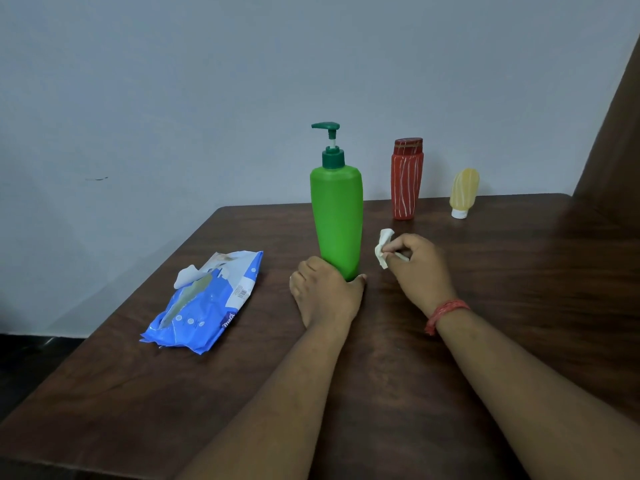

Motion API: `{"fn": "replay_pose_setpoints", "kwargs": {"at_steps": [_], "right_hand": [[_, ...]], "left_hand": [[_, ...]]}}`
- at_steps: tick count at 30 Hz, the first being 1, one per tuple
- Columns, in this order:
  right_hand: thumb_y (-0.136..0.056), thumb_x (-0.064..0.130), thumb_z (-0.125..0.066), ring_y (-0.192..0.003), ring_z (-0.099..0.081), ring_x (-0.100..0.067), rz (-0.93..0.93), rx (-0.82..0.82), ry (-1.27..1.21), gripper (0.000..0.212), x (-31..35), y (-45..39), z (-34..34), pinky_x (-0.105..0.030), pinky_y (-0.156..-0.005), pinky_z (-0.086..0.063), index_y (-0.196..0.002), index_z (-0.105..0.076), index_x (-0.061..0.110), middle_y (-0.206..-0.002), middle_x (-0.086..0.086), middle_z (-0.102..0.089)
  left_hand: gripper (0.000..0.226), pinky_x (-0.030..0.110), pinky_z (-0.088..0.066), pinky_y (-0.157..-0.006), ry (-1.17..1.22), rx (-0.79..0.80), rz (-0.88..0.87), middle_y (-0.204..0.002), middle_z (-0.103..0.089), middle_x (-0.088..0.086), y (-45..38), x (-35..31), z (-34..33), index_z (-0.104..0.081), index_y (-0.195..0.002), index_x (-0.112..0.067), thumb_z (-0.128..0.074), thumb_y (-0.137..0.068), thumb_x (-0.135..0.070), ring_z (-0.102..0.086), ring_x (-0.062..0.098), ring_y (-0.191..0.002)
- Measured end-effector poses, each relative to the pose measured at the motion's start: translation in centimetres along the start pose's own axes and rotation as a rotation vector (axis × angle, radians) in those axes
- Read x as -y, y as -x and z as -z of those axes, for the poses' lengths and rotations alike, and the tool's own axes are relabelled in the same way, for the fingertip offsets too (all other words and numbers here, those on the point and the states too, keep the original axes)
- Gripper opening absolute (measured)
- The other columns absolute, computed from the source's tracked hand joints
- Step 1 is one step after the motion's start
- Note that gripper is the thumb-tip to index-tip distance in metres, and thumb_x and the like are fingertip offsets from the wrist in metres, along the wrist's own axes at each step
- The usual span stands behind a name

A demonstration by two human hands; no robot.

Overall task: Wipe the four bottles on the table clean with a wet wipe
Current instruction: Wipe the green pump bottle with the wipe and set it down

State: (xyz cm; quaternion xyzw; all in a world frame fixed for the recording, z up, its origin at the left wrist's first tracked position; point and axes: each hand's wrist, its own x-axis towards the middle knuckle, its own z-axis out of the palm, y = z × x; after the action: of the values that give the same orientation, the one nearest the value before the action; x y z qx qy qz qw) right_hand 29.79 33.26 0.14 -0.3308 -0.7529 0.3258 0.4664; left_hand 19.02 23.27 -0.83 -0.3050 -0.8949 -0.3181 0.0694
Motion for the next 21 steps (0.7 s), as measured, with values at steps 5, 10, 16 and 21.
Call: {"fn": "replay_pose_setpoints", "kwargs": {"at_steps": [5, 10, 16, 21], "right_hand": [[-0.082, 0.001, -0.07, -0.081, -0.063, -0.008, 0.013, 0.005, 0.001, 0.012, 0.0, 0.3, 0.2, -0.004, -0.069, -0.042, -0.081, -0.074, 0.011, -0.089, 0.002, -0.068], [-0.082, 0.0, -0.069, -0.08, -0.062, -0.004, 0.006, 0.011, -0.025, 0.013, 0.1, 0.3, 0.2, -0.005, -0.07, -0.043, -0.081, -0.073, 0.012, -0.089, 0.002, -0.068], [-0.083, 0.003, -0.069, -0.083, -0.063, -0.002, -0.007, 0.031, -0.035, 0.014, -0.1, 0.2, -0.2, -0.009, -0.071, -0.044, -0.079, -0.072, 0.017, -0.089, 0.007, -0.067], [-0.083, 0.001, -0.068, -0.086, -0.062, -0.002, 0.046, 0.032, -0.041, 0.015, 0.1, 0.2, -1.2, -0.015, -0.075, -0.049, -0.08, -0.072, 0.014, -0.087, 0.01, -0.067]], "left_hand": [[0.08, 0.043, -0.033, -0.114, 0.037, 0.0, 0.028, -0.131, -0.054, 0.012, -1.3, -0.7, -0.7, -0.045, -0.126, -0.006, -0.079, -0.074, -0.056, -0.047, 0.033, -0.127], [0.074, 0.044, -0.037, -0.11, 0.064, -0.001, 0.024, -0.132, -0.054, 0.013, -4.1, -0.2, -1.2, -0.045, -0.126, -0.004, -0.078, -0.077, -0.05, -0.046, 0.035, -0.126], [0.074, 0.044, -0.038, -0.109, 0.034, -0.018, 0.084, -0.135, -0.053, 0.017, -10.1, 1.1, -2.6, -0.045, -0.131, -0.001, -0.074, -0.081, -0.047, -0.046, 0.036, -0.127], [0.077, 0.045, -0.034, -0.112, 0.002, -0.01, 0.129, -0.14, -0.049, 0.02, -15.1, 1.0, -4.5, -0.04, -0.136, 0.002, -0.07, -0.084, -0.045, -0.042, 0.038, -0.131]]}}
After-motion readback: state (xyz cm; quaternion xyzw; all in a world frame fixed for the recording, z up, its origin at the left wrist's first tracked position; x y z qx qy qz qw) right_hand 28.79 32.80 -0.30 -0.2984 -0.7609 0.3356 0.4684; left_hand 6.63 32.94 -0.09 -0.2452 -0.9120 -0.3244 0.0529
